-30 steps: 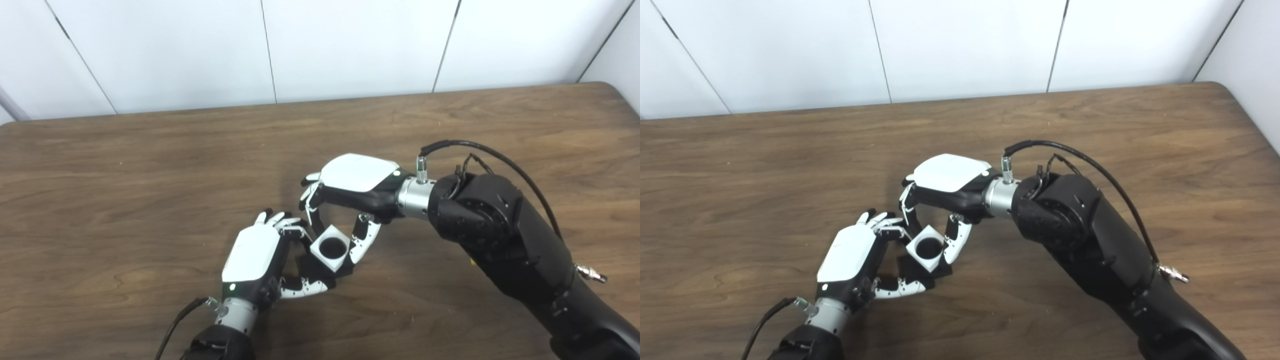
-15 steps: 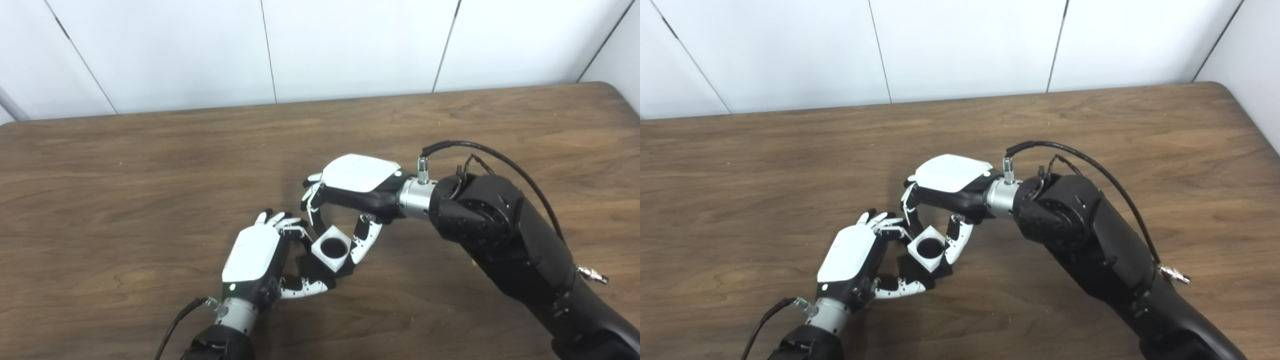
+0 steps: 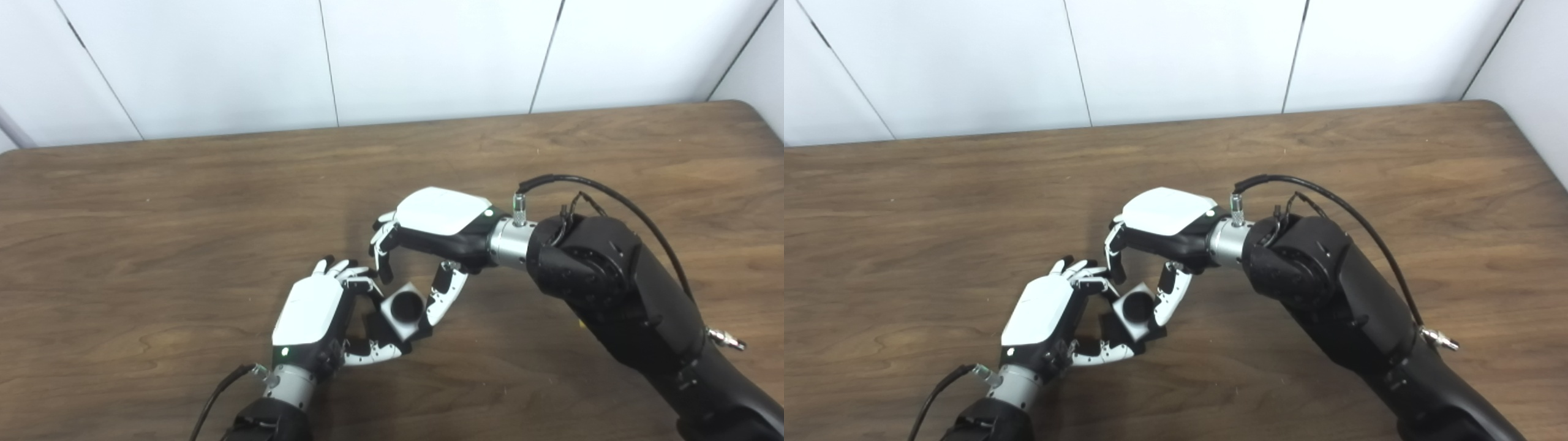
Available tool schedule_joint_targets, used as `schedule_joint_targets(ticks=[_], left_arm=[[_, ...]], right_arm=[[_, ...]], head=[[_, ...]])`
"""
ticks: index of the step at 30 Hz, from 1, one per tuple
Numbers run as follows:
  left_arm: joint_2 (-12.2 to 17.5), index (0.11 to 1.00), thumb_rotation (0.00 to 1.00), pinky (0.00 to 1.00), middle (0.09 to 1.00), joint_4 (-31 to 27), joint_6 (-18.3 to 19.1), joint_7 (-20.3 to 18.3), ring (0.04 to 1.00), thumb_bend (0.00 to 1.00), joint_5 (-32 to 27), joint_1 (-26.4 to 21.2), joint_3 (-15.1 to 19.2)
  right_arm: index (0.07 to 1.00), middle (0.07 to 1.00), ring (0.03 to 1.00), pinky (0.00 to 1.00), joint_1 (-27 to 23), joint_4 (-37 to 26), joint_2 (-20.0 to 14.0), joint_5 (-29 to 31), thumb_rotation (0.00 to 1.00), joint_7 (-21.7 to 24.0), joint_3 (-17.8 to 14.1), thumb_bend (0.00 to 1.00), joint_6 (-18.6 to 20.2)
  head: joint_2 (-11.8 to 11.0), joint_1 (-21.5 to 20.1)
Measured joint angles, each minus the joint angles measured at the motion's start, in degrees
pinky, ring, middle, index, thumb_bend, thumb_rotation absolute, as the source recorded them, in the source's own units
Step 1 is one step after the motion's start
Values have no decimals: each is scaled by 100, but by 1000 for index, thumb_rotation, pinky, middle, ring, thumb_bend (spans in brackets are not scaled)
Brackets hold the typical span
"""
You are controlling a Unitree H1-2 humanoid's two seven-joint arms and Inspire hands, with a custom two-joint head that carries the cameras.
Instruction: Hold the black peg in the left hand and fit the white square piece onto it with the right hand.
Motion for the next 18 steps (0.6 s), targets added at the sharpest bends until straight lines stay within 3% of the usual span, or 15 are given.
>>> schedule_joint_targets(ticks=[12,18], left_arm=[[2,487,46,1000,793,0,1,-10,905,518,2,-3,1],[7,487,46,1000,794,0,1,-15,904,518,0,-13,5]], right_arm=[[594,803,920,814,15,31,-12,-16,250,-1,-79,1000,17],[594,811,925,815,54,-79,-125,62,239,27,-285,1000,80]], head=[[9,-9],[18,-35]])
